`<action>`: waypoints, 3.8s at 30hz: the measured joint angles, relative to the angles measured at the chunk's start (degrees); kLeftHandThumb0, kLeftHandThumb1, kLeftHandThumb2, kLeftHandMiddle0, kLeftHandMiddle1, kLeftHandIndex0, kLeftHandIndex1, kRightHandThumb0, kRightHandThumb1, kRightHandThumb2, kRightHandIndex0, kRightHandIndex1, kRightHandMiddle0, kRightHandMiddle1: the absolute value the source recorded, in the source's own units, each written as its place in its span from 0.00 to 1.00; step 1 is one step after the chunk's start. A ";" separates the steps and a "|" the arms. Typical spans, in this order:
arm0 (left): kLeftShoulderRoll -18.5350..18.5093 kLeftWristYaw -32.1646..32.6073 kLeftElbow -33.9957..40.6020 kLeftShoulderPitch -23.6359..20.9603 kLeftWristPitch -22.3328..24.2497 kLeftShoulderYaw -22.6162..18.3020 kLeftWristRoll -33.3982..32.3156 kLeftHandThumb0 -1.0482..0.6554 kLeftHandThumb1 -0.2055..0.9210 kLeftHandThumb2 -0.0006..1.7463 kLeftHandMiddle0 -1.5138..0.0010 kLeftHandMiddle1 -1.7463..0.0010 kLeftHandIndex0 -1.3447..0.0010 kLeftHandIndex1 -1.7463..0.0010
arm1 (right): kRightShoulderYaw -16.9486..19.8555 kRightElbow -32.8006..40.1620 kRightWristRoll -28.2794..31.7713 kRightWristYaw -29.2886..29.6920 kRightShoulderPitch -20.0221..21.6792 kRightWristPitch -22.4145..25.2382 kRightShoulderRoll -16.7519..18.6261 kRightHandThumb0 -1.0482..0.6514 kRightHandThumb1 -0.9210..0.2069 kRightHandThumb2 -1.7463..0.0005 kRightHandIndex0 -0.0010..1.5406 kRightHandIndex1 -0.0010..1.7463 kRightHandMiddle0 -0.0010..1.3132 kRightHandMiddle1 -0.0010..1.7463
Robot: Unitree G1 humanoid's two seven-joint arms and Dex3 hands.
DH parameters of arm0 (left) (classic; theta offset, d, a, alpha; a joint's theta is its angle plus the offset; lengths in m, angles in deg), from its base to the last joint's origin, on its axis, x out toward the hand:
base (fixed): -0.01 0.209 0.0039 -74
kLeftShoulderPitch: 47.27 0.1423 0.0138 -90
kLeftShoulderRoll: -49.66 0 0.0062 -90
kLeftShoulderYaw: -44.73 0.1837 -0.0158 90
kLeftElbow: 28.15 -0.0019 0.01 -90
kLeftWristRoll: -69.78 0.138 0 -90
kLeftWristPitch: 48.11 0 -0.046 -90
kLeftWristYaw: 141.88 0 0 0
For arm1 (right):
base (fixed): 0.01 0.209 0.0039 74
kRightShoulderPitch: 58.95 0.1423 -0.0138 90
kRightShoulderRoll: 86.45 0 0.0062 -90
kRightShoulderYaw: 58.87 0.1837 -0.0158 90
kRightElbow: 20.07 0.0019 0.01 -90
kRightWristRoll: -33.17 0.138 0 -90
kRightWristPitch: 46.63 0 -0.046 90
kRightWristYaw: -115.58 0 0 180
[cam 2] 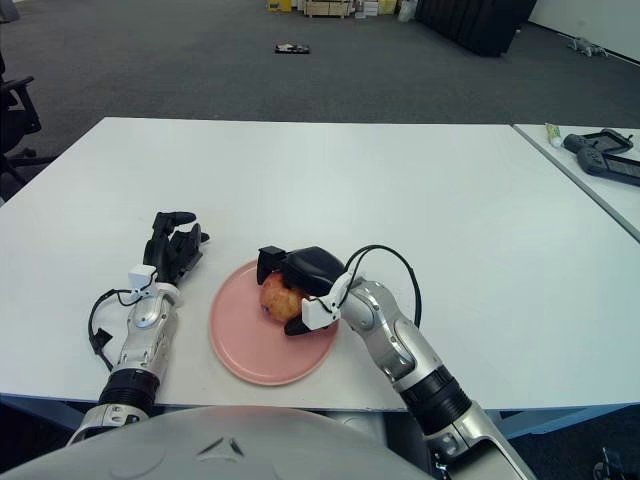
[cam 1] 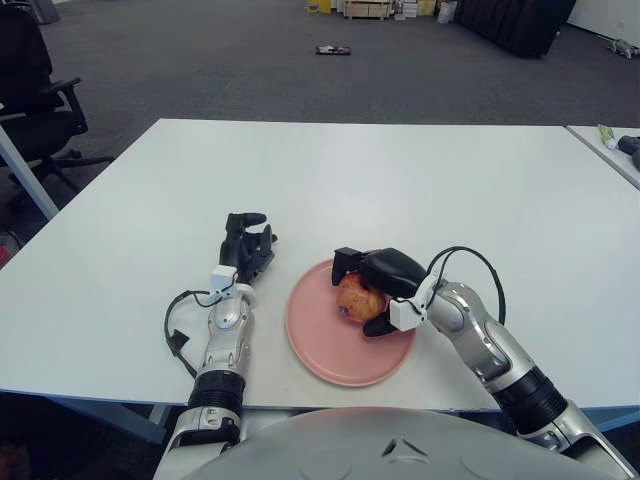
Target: Put the apple into the plate.
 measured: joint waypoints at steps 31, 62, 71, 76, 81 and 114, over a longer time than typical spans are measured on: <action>0.19 0.04 -0.16 -0.01 -0.38 -0.04 0.02 0.41 0.99 0.31 0.74 0.12 0.85 0.00 | 3.91 2.55 11.82 1.68 -1.87 -6.70 -2.30 0.01 0.17 0.80 0.00 0.00 0.00 0.00; 0.16 0.01 -0.24 -0.05 -0.46 0.05 0.01 0.41 1.00 0.30 0.72 0.12 0.85 0.00 | 21.14 0.48 83.21 -13.10 -7.36 5.33 15.08 0.05 0.00 0.57 0.09 0.13 0.00 0.23; -0.01 0.01 -0.28 -0.04 -0.50 0.00 0.04 0.41 1.00 0.30 0.72 0.12 0.85 0.00 | 28.90 -1.43 68.52 9.58 -7.60 -2.56 24.80 0.38 0.08 0.61 0.29 0.64 0.18 0.95; 0.02 0.01 -0.27 -0.03 -0.50 0.09 0.07 0.41 1.00 0.30 0.72 0.13 0.85 0.00 | 30.34 -2.20 57.65 21.88 -7.80 -5.03 26.11 0.40 0.15 0.57 0.36 0.71 0.22 0.99; -0.03 0.02 -0.27 -0.04 -0.45 0.09 0.20 0.41 1.00 0.30 0.71 0.13 0.85 0.00 | 31.70 -5.49 47.96 33.93 -7.67 -7.36 26.17 0.40 0.18 0.54 0.38 0.79 0.24 1.00; -0.06 0.05 -1.72 -0.88 -1.24 -0.08 0.45 0.41 1.00 0.30 0.70 0.17 0.85 0.00 | 32.50 -31.48 34.01 41.90 -4.34 -18.59 23.30 0.39 0.19 0.53 0.38 0.96 0.25 1.00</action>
